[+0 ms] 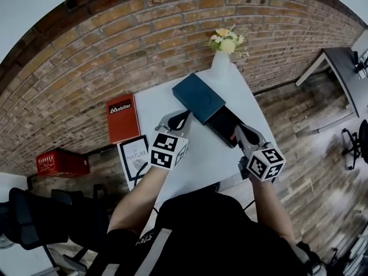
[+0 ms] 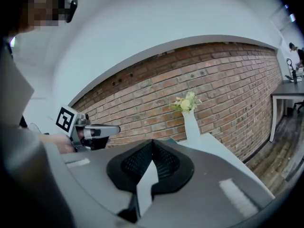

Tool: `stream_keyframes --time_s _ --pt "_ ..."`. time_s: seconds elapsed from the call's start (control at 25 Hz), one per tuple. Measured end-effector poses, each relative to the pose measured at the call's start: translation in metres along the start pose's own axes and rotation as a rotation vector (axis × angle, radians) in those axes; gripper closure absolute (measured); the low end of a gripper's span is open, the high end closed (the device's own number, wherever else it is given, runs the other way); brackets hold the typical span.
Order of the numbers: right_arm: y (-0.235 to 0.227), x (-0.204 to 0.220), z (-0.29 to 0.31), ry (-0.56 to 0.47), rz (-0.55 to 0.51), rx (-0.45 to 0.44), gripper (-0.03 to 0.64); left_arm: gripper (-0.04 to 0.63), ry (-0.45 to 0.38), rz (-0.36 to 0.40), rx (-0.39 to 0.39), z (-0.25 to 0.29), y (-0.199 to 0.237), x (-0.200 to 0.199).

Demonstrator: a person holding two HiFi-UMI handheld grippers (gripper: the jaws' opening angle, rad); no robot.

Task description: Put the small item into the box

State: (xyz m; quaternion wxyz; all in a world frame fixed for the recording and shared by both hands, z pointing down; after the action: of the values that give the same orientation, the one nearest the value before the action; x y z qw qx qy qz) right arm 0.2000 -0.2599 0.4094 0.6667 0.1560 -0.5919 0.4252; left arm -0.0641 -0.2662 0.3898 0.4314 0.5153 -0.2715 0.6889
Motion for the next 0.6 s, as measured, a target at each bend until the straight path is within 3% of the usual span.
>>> stream_keyframes --time_s 0.24,0.48,0.6 --pt "0.043 -0.016 -0.011 -0.049 -0.074 0.051 0.617 0.589 -0.045 -0.019 0.026 -0.025 0.029 0.015" --pt "0.058 -0.022 -0.034 -0.081 -0.082 0.101 0.617 0.589 -0.074 -0.056 0.02 -0.039 0.034 0.019" --pt "0.05 -0.031 -0.048 -0.103 -0.112 0.108 0.617 0.588 -0.14 -0.05 0.042 -0.047 0.027 0.01"
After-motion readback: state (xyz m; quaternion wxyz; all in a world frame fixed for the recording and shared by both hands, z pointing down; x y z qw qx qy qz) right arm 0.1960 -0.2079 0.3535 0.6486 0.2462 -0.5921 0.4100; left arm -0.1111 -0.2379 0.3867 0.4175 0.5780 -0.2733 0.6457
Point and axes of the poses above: the fingertips, and each gripper's own axes: z forward along the fingers, y to its left, x out of its underside, the point moved 9 cm from there along -z, backward along the fingers, and after that the axes turned 1 degree about x, right-handed, at the moved point
